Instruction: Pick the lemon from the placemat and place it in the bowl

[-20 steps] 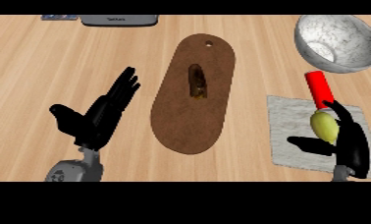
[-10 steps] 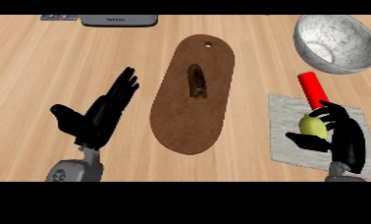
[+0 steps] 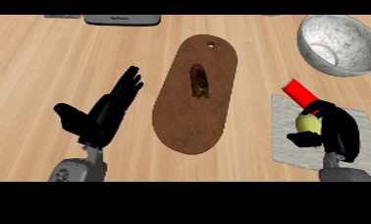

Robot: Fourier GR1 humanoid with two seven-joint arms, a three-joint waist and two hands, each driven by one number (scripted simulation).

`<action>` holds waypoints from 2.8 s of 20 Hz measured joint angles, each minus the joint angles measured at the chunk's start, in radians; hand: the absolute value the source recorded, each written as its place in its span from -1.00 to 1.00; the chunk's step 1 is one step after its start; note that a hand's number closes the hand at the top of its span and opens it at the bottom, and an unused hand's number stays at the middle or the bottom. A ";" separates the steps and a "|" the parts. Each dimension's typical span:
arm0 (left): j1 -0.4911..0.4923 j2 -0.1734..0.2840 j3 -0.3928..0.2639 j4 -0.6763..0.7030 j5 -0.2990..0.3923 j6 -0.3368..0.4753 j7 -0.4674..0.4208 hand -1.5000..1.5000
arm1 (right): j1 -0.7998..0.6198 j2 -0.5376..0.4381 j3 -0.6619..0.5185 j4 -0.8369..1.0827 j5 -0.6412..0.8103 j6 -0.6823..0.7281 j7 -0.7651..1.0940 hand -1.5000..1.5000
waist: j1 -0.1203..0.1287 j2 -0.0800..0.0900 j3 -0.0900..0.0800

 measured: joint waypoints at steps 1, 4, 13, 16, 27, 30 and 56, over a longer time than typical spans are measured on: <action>-0.008 0.002 -0.002 0.002 0.000 -0.004 0.004 0.00 | -0.018 -0.023 0.029 0.007 0.026 0.058 0.009 1.00 | 0.007 0.001 -0.002; -0.022 0.006 0.000 0.020 0.005 -0.016 0.006 0.00 | -0.094 -0.076 0.119 0.032 0.102 0.237 0.046 1.00 | 0.022 0.007 -0.004; 0.002 0.018 0.024 0.004 0.009 -0.014 0.004 0.00 | -0.315 -0.015 0.210 -0.168 0.146 0.557 0.253 1.00 | -0.008 0.006 0.015; 0.011 0.011 0.015 -0.003 0.001 -0.008 0.005 0.00 | -0.365 -0.003 0.215 -0.272 0.168 0.606 0.321 1.00 | -0.013 0.004 0.016; 0.013 -0.003 0.004 0.004 -0.018 0.005 -0.009 0.00 | -0.581 -0.045 0.074 -0.420 0.154 0.771 0.409 1.00 | -0.012 0.007 0.018; 0.017 0.007 0.011 -0.025 -0.005 -0.005 0.013 0.00 | -0.626 -0.073 0.016 -0.370 0.142 0.751 0.377 1.00 | -0.010 0.007 0.018; -0.030 -0.008 0.005 -0.005 0.001 -0.028 0.021 0.00 | -0.903 -0.380 -0.246 0.850 0.232 0.112 -0.187 1.00 | 0.042 0.031 0.020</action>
